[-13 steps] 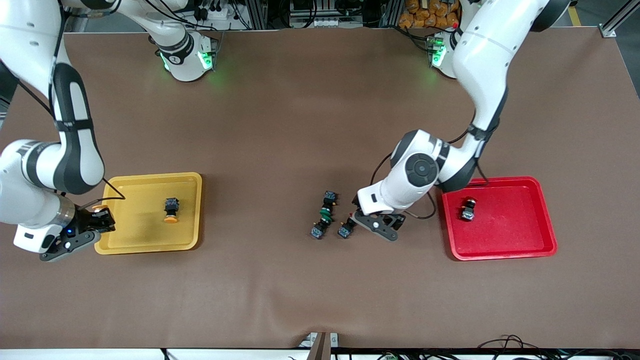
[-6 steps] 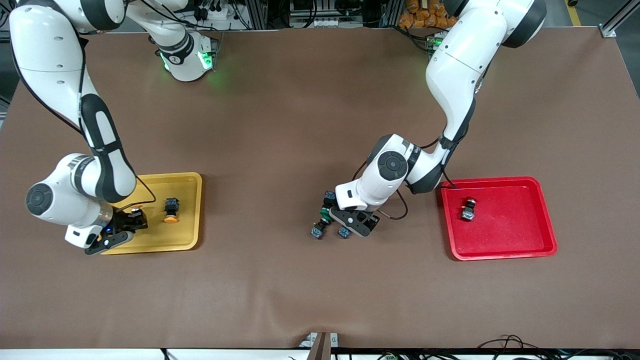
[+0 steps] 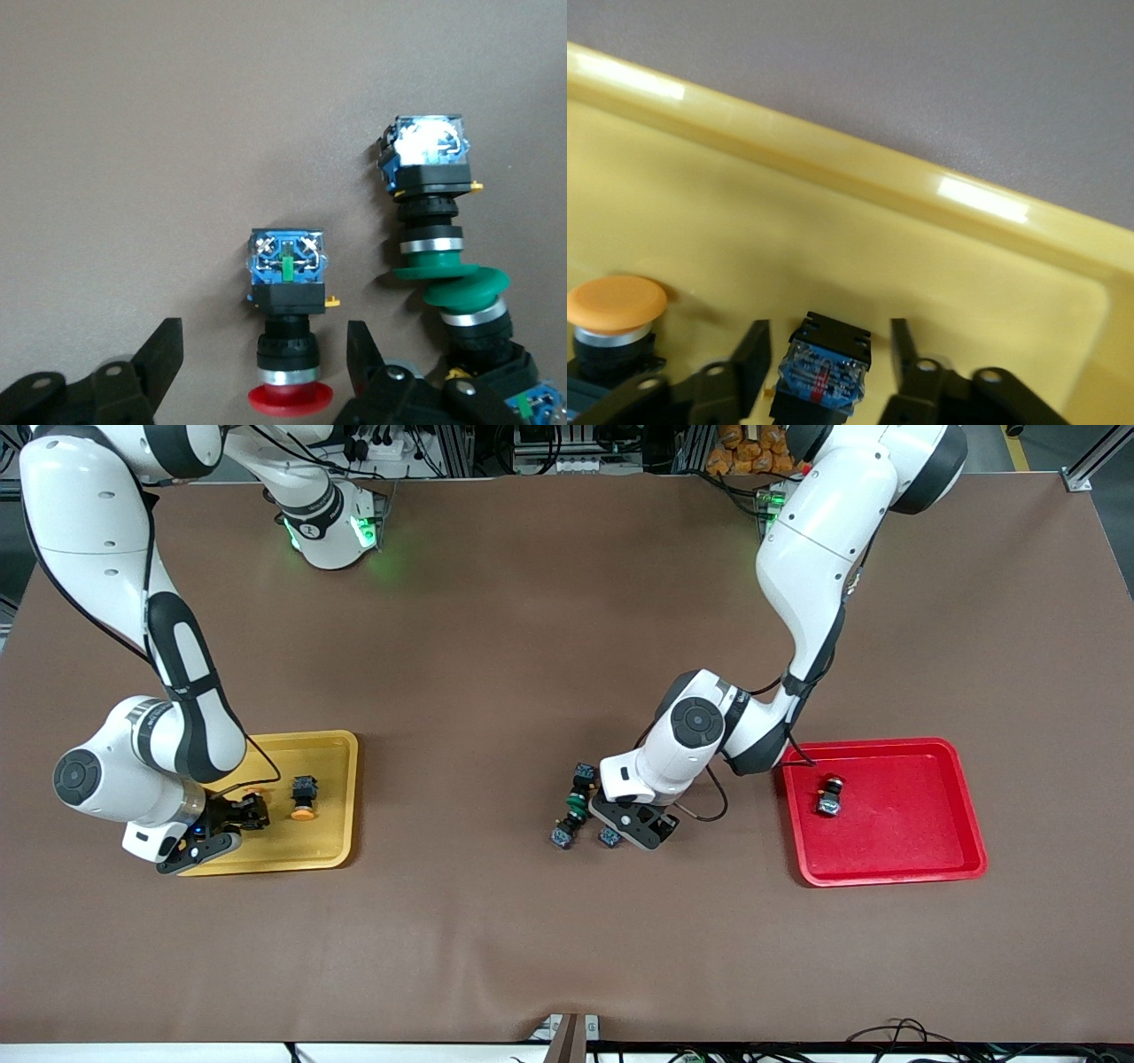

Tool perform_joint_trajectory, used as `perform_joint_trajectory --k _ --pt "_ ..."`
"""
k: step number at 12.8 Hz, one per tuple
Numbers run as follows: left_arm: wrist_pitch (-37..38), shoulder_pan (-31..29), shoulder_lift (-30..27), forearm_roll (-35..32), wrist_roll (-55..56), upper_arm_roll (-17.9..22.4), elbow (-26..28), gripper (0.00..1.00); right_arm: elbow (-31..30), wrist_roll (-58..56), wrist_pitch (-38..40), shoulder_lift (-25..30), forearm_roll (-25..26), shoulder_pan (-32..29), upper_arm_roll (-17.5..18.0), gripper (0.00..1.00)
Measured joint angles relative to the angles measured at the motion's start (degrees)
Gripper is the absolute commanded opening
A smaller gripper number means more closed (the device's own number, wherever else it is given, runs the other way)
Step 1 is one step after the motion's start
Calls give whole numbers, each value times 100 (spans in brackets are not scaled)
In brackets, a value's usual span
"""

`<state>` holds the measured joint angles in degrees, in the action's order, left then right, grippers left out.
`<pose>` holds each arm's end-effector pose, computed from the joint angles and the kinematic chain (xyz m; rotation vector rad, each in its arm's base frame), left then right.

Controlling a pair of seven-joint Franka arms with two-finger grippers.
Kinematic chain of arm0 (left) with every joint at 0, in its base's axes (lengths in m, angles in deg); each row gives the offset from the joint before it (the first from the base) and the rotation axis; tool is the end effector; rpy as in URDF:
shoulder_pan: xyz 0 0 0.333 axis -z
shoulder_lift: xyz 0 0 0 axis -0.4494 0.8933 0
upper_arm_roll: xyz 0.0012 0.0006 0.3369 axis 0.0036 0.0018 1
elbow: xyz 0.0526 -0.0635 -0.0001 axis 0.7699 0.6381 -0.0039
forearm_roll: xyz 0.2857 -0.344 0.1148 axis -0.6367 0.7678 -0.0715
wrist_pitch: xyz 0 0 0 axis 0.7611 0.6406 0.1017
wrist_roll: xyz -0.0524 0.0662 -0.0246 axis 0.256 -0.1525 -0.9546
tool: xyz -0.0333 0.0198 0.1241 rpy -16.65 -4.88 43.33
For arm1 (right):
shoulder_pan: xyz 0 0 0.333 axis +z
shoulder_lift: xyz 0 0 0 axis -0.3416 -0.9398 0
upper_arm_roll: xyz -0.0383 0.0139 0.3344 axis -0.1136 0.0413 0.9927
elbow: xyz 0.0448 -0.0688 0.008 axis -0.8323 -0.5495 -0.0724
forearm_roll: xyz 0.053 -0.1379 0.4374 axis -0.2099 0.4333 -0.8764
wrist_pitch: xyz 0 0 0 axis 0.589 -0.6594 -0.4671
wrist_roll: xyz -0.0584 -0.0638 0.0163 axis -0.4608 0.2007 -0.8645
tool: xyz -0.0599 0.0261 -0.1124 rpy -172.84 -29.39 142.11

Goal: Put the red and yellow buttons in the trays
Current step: 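Release the yellow button in the tray while the left grasps red, then retract the right arm while the left gripper lifts the red button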

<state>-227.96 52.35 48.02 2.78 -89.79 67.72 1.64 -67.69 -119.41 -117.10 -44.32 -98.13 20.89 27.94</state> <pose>0.6670 -0.4448 0.1310 2.8220 -0.9385 0.3468 0.7085 -0.0892 0.1325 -3.0128 -0.5957 -0.0005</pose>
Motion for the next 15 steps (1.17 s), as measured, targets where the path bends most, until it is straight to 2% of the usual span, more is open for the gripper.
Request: perform_joint_trajectory --k 2,6,7,8,11,15 --pt "-36 43 38 0 2 -2 -1 79 29 12 111 163 -8 36 5 100" --pt "-37 83 41 -3 4 -1 -9 57 158 741 1199 1005 -28 261 15 100" --pt "-37 82 42 -7 0 0 -11 46 188 1023 1491 1224 -28 361 16 100" --pt "-37 82 42 -7 0 1 -12 28 211 1321 1761 1440 -28 459 17 100" --pt "-38 75 42 -10 -8 6 -24 0 239 2153 2435 2070 9 701 24 100" --pt "-57 33 31 -11 -12 19 -88 0 279 2957 3276 3181 548 777 231 100"
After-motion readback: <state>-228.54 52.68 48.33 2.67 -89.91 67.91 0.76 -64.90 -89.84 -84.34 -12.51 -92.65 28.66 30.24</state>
